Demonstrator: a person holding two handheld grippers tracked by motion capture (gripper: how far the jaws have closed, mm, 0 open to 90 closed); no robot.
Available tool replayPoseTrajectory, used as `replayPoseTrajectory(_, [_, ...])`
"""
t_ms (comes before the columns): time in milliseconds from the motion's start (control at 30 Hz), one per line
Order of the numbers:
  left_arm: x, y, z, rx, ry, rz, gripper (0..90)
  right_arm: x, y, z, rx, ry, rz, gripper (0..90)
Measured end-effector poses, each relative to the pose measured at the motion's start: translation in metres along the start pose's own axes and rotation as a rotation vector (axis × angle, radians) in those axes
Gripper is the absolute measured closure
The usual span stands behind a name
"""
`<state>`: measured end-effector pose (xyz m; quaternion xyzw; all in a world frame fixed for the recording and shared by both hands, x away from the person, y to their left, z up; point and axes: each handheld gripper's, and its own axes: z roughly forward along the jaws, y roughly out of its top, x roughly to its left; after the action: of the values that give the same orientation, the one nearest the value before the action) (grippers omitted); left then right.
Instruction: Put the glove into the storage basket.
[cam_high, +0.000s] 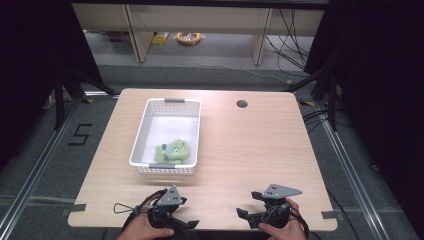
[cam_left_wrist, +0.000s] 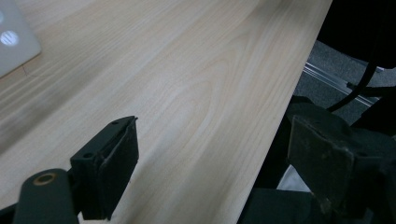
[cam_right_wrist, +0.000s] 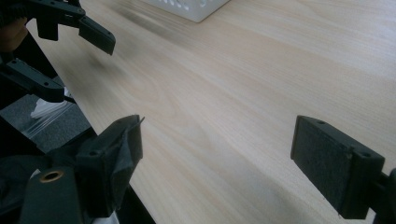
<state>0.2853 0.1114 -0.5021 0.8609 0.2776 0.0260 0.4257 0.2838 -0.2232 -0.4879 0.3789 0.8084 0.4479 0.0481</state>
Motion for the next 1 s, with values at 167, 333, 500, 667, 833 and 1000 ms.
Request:
replayPoseTrajectory(167, [-0.0027, -0.0025, 0.0005, 0.004, 0.003, -0.006, 15.8, 0.001, -0.0046, -0.001, 0.006, -0.009, 0.0, 17.4])
replayPoseTrajectory(333, [-0.0061, -0.0046, 0.0038, 0.016, 0.012, -0.007, 15.8, 0.0002, -0.0071, -0.0025, 0.037, 0.0, -0.005, 17.3])
replayPoseTrajectory(500, [-0.0059, -0.0048, 0.0059, 0.029, 0.013, 0.017, 15.8, -0.0002, -0.0099, -0.0005, 0.039, -0.015, -0.015, 17.2])
replayPoseTrajectory(667, [-0.0054, -0.0048, 0.0055, 0.032, 0.019, 0.02, 15.8, -0.0009, -0.0102, -0.0001, 0.05, -0.032, -0.033, 17.2])
replayPoseTrajectory(833, [-0.0066, -0.0053, 0.0073, 0.017, 0.012, 0.003, 15.8, 0.0015, -0.0106, 0.0009, 0.06, -0.023, -0.007, 17.2])
replayPoseTrajectory(1000, [-0.0036, -0.0049, 0.0062, 0.036, 0.031, 0.022, 15.8, -0.0006, -0.0104, 0.0009, 0.055, -0.027, -0.022, 17.2])
